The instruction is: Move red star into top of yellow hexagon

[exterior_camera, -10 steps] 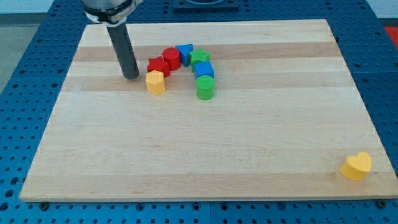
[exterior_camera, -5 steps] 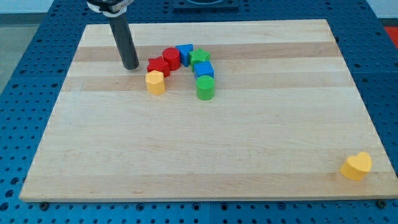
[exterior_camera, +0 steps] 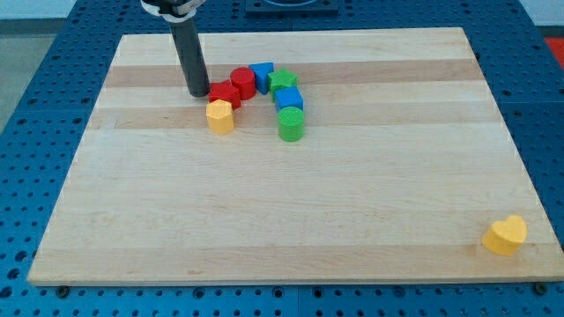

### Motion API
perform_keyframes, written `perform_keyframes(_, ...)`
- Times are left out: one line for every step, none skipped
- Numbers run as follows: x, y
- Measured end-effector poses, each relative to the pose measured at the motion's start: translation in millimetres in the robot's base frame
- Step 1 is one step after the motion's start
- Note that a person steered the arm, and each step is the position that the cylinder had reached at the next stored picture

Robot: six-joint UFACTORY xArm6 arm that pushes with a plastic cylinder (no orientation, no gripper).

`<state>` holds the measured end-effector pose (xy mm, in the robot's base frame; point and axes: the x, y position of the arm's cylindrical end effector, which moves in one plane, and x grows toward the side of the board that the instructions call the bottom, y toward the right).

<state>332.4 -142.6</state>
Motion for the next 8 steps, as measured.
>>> perform_keyframes(0, 5)
perform_keyframes(0, 10)
perform_keyframes(3, 12)
perform_keyframes(3, 12)
perform_keyframes(-5, 12)
perform_keyframes(-19, 12)
perform_keyframes(-34, 12)
perform_keyframes(-42, 19)
